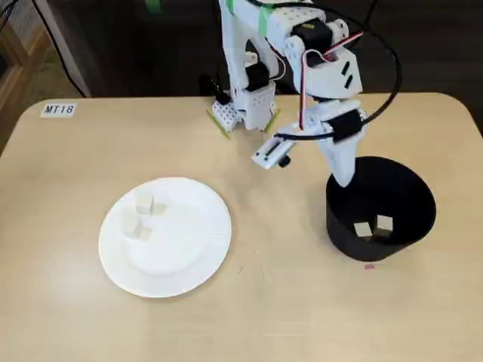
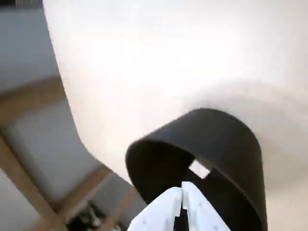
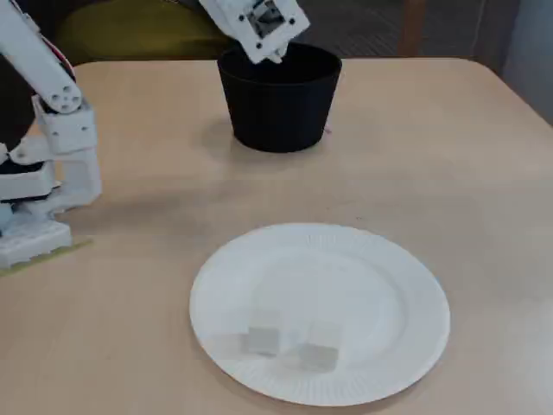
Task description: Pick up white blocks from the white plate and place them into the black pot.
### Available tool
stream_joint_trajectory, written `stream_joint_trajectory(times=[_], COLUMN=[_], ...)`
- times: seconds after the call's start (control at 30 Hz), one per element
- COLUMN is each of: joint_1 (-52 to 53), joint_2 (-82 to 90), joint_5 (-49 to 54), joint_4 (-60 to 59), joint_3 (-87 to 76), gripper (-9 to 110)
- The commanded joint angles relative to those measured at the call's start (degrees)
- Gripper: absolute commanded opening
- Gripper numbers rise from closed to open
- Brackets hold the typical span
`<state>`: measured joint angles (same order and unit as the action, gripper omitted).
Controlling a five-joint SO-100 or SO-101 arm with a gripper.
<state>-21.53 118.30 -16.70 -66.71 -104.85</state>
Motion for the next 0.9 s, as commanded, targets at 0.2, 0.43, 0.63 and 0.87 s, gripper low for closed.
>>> stream_joint_trajectory(times=[0.2, 0.43, 0.63, 0.87], joint_1=[20.30, 34.28, 42.63, 39.38], joint_2=[2.72, 6.42, 25.40, 58.45], joint_5=[-31.38, -63.11, -53.88, -73.04], joint_4=[-14.41, -17.75, 0.09, -30.06], joint_3=[1.41, -8.96, -28.74, -33.49], gripper=[-2, -2, -2, -2])
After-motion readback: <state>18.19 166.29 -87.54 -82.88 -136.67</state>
